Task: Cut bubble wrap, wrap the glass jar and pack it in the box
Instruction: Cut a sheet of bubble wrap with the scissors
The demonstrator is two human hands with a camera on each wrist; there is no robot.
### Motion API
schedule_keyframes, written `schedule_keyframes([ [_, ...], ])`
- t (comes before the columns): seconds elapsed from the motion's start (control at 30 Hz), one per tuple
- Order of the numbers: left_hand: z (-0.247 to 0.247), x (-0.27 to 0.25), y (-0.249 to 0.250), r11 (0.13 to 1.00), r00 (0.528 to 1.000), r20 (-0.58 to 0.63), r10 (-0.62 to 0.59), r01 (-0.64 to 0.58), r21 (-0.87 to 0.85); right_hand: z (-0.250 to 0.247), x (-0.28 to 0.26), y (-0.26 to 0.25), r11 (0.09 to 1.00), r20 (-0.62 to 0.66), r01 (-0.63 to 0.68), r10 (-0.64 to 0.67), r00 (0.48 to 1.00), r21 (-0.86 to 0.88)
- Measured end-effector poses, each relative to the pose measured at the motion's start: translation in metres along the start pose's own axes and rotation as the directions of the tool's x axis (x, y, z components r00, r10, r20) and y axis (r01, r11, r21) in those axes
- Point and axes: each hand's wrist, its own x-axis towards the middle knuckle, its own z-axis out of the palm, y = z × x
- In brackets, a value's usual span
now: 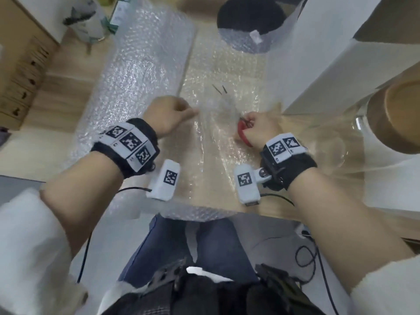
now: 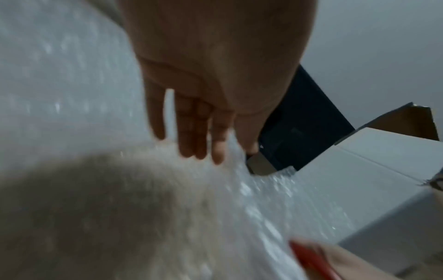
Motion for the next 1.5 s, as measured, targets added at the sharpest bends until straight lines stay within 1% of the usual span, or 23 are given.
schedule_keyframes([
  [0.03,-0.012,0.005,-0.007,0.993,0.99,-0.088,0.107,-0.102,0.056,0.0,-0.002,0.001,1.0,-0.019,-0.005,0.005,1.0,-0.01],
  [0.07,-0.021,0.013,-0.02,0.97,0.967,-0.14,0.21,-0.19,0.149,0.0,-0.004,0.003,0.999,-0.045,-0.019,0.018,0.999,-0.027],
  [0.1,-0.026,0.019,-0.035,0.934,0.96,-0.108,0.26,-0.221,0.279,0.0,-0.006,0.004,0.998,-0.07,-0.033,0.029,0.997,-0.047],
  [0.13,-0.027,0.024,-0.052,0.89,0.972,-0.016,0.236,-0.209,0.404,0.001,-0.009,0.006,0.996,-0.104,-0.053,0.045,0.994,-0.069],
  [0.17,-0.024,0.028,-0.071,0.855,0.987,0.086,0.139,-0.163,0.493,0.002,-0.013,0.008,0.993,-0.15,-0.074,0.059,0.987,-0.093],
  [0.2,-0.022,0.03,-0.088,0.836,0.987,0.156,0.03,-0.111,0.538,0.004,-0.017,0.011,0.987,-0.195,-0.101,0.076,0.978,-0.125],
  [0.23,-0.022,0.029,-0.104,0.83,0.981,0.192,-0.041,-0.073,0.553,0.006,-0.022,0.012,0.979,-0.233,-0.128,0.089,0.968,-0.16],
  [0.33,-0.035,0.021,-0.139,0.851,0.976,0.199,-0.089,-0.029,0.525,0.012,-0.035,0.013,0.951,-0.303,-0.213,0.139,0.943,-0.225],
  [0.43,-0.053,0.008,-0.156,0.855,0.969,0.21,-0.127,-0.001,0.519,0.02,-0.042,0.008,0.932,-0.391,-0.292,0.191,0.9,-0.216],
  [0.6,-0.059,0.004,-0.161,0.871,0.968,0.234,-0.091,-0.036,0.489,0.037,-0.05,0.0,0.927,-0.583,-0.356,0.226,0.781,-0.117],
  [0.67,-0.057,0.005,-0.159,0.878,0.967,0.233,-0.101,-0.023,0.478,0.037,-0.06,0.001,0.91,-0.614,-0.398,0.252,0.748,-0.111],
  [0.73,-0.055,0.007,-0.16,0.88,0.969,0.224,-0.106,-0.013,0.474,0.035,-0.069,0.001,0.896,-0.628,-0.43,0.273,0.729,-0.11],
  [0.77,-0.054,0.008,-0.16,0.88,0.971,0.216,-0.104,-0.011,0.474,0.034,-0.072,0.0,0.886,-0.632,-0.446,0.275,0.725,-0.127],
  [0.87,-0.051,0.008,-0.162,0.878,0.975,0.195,-0.106,-0.001,0.479,0.035,-0.074,-0.003,0.871,-0.629,-0.458,0.258,0.734,-0.177],
  [1.0,-0.048,0.008,-0.16,0.875,0.979,0.174,-0.101,0.005,0.483,0.032,-0.076,-0.005,0.863,-0.628,-0.464,0.25,0.737,-0.201],
  [1.13,-0.043,0.005,-0.151,0.885,0.982,0.147,-0.116,0.035,0.464,0.038,-0.073,-0.005,0.876,-0.613,-0.447,0.256,0.748,-0.179],
  [1.2,-0.038,0.008,-0.142,0.875,0.993,0.082,-0.086,0.036,0.483,0.039,-0.07,-0.005,0.892,-0.606,-0.428,0.262,0.751,-0.145],
  [1.23,-0.035,0.011,-0.137,0.86,0.999,0.039,-0.026,0.003,0.511,0.038,-0.068,-0.005,0.9,-0.603,-0.418,0.266,0.752,-0.124],
  [1.27,-0.034,0.015,-0.132,0.839,0.998,0.023,0.06,-0.062,0.54,0.037,-0.068,-0.005,0.907,-0.599,-0.409,0.274,0.753,-0.1],
  [1.3,-0.033,0.02,-0.126,0.817,0.988,0.049,0.144,-0.146,0.557,0.036,-0.066,-0.005,0.914,-0.595,-0.399,0.279,0.753,-0.077],
  [1.37,-0.034,0.032,-0.116,0.771,0.95,0.168,0.263,-0.311,0.555,0.035,-0.064,-0.009,0.926,-0.603,-0.376,0.277,0.748,-0.041],
  [1.43,-0.03,0.045,-0.108,0.734,0.92,0.264,0.289,-0.39,0.556,0.035,-0.059,-0.012,0.945,-0.626,-0.325,0.235,0.744,-0.031],
  [1.5,-0.025,0.052,-0.102,0.747,0.913,0.3,0.278,-0.401,0.53,0.038,-0.056,-0.017,0.966,-0.629,-0.26,0.195,0.753,-0.011],
])
